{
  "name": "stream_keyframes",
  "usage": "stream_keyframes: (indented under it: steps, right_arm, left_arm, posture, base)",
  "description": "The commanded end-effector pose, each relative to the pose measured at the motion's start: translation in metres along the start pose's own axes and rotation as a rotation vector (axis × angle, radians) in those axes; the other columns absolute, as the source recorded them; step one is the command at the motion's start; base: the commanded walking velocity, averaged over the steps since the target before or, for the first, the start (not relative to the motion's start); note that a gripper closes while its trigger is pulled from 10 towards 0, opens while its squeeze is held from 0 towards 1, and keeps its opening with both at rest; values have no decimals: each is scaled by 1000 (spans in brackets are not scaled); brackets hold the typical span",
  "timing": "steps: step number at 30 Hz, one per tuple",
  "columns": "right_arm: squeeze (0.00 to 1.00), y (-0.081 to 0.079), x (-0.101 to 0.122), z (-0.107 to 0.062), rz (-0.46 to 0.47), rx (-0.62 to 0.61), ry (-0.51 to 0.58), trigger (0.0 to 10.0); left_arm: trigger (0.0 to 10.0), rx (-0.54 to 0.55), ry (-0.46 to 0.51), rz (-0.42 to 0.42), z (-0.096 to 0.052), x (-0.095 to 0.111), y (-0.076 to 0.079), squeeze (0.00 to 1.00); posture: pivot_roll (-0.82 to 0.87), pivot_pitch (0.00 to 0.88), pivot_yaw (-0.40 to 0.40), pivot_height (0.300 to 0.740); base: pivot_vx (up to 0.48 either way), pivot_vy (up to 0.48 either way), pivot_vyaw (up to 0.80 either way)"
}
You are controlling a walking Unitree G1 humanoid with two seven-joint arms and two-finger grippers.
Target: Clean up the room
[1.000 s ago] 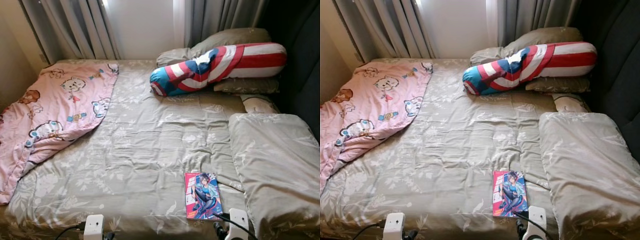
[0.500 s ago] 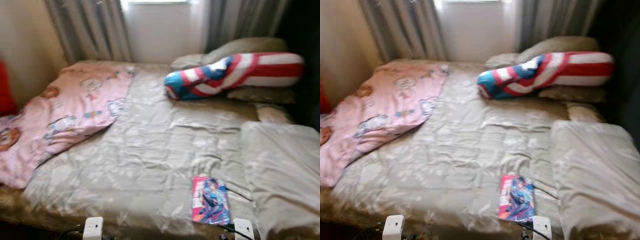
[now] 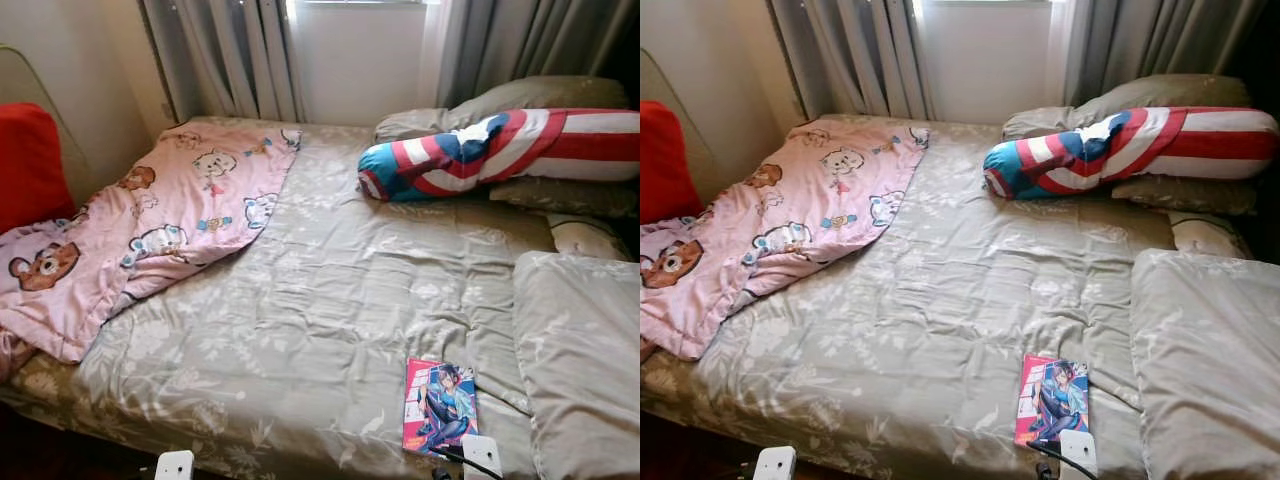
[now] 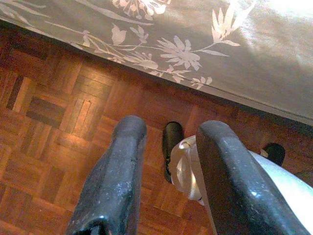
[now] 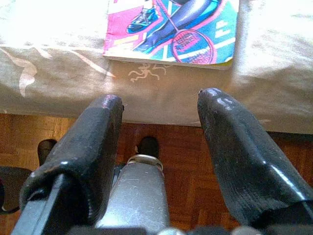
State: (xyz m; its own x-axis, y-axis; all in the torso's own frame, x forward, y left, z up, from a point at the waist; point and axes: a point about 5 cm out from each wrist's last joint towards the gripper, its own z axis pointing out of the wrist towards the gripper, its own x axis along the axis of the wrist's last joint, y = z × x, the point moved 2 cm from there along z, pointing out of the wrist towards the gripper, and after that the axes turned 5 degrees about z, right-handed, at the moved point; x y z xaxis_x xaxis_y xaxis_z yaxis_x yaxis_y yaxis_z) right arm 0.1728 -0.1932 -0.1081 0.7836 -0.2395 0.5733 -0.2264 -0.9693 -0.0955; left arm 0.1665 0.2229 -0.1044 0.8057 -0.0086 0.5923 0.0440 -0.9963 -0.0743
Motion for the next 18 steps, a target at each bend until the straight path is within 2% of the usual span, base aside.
stream_keyframes:
  steps: [1, 10, 12, 18]
  right_arm:
    - [0, 1, 0, 0, 19, -4, 0, 10000]
    - [0, 3, 2, 0, 19, -10, 2, 10000]
    - [0, 2, 1, 0, 9, 3, -10, 10000]
    - [0, 8, -2, -1, 11, 5, -16, 10000]
  left_arm:
    - [10000, -1, -18, -3, 0, -4, 2, 0]
    - [10000, 1, -23, -9, 0, -5, 3, 0]
    - [10000, 9, -33, -2, -4, -11, -10, 0]
    - [10000, 10, -33, -5, -5, -12, -13, 0]
  posture:
    - [-18, 0, -8, 740]
    - [-13, 0, -12, 740]
    - [-14, 0, -11, 740]
    - [-14, 0, -12, 740]
  base:
    - [0, 0, 0]
    - [0, 0, 0]
    - [0, 0, 0]
    - [0, 0, 0]
